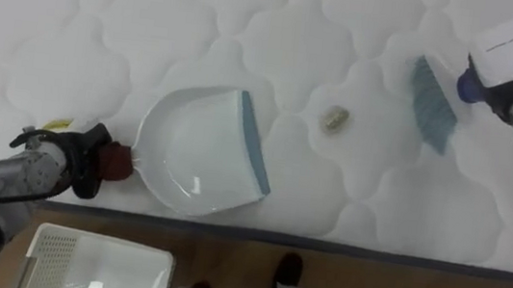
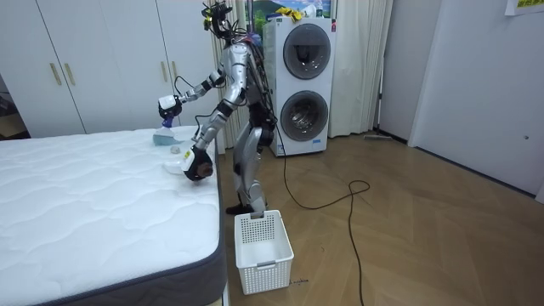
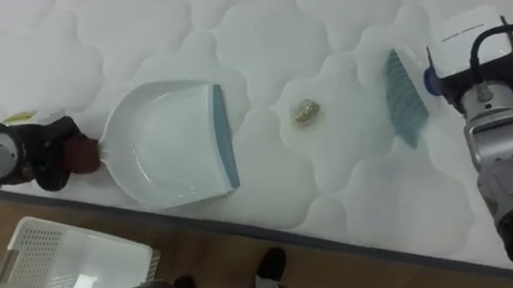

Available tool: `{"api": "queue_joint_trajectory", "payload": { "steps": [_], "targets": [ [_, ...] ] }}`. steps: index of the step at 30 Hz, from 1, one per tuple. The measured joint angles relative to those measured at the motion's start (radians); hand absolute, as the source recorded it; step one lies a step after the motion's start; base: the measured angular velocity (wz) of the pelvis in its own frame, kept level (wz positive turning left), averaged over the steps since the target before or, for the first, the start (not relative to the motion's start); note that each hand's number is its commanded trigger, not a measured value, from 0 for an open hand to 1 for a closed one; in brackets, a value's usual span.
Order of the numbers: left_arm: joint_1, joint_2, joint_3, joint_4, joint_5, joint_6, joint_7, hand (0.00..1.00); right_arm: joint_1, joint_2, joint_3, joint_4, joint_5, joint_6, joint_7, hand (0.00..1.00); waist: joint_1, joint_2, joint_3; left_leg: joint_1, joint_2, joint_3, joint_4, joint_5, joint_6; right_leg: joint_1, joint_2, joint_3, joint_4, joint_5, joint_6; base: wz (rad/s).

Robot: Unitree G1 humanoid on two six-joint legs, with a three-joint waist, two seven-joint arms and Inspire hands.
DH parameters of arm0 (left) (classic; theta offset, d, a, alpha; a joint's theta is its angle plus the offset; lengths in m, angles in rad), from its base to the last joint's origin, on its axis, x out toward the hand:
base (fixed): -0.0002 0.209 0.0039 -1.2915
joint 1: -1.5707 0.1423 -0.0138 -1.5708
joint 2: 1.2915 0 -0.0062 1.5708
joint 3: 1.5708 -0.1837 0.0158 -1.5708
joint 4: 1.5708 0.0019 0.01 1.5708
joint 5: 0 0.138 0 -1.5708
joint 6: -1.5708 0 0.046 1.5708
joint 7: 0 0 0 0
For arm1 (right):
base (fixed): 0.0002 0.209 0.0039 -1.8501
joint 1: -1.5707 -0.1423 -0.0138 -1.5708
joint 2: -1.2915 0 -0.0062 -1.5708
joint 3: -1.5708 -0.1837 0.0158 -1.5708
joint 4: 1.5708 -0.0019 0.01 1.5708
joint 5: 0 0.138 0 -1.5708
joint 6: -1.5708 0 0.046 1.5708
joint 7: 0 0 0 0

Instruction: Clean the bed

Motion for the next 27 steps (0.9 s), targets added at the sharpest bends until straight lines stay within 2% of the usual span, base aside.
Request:
{"api": "queue_joint_trajectory", "payload": {
  "steps": [3,10,14,16,18,27],
  "targets": [
    [-0.011,0.014,0.000,-0.027,0.026,0.002,0.000,1.00,0.002,0.008,0.014,-0.055,0.000,0.002,0.033,1.00,0.000,0.001,-0.0005,0.001,0.001,0.003,0.004,0.000,-0.001,0.000,0.001,-0.001,0.002,0.000,-0.001,0.00],
    [-0.022,0.016,-0.001,-0.053,0.056,0.011,0.001,1.00,0.038,0.014,0.048,-0.174,0.002,-0.007,0.097,1.00,0.001,0.006,-0.0035,0.004,0.002,0.003,0.012,-0.001,-0.001,0.004,0.001,-0.004,0.006,0.003,-0.005,0.00],
    [-0.022,0.016,-0.002,-0.053,0.055,0.006,0.002,1.00,0.057,0.030,0.078,-0.204,0.005,-0.025,0.129,1.00,0.004,0.025,-0.0152,0.004,0.003,0.004,0.014,-0.001,-0.002,0.004,0.001,-0.003,0.006,0.005,-0.007,0.00],
    [-0.022,0.016,-0.002,-0.053,0.054,-0.001,0.004,1.00,0.059,0.033,0.080,-0.205,0.006,-0.040,0.145,1.00,0.016,0.031,-0.0185,0.006,0.002,0.015,0.014,0.000,-0.002,0.003,0.002,-0.004,0.004,0.007,-0.010,-0.10],
    [-0.022,0.016,-0.002,-0.053,0.055,-0.006,0.004,1.00,0.059,0.034,0.080,-0.213,0.009,-0.040,0.165,1.00,0.027,0.032,-0.0193,0.009,0.003,0.021,0.011,0.001,-0.005,0.003,0.003,-0.006,0.001,0.009,-0.014,-0.08],
    [-0.022,0.016,-0.001,-0.053,0.063,-0.009,0.004,1.00,0.060,0.039,0.078,-0.261,0.015,-0.043,0.215,1.00,0.028,0.032,-0.0193,0.010,0.009,0.023,0.007,0.004,-0.013,0.003,0.013,-0.002,-0.007,0.011,-0.018,-0.01]
  ]
}}
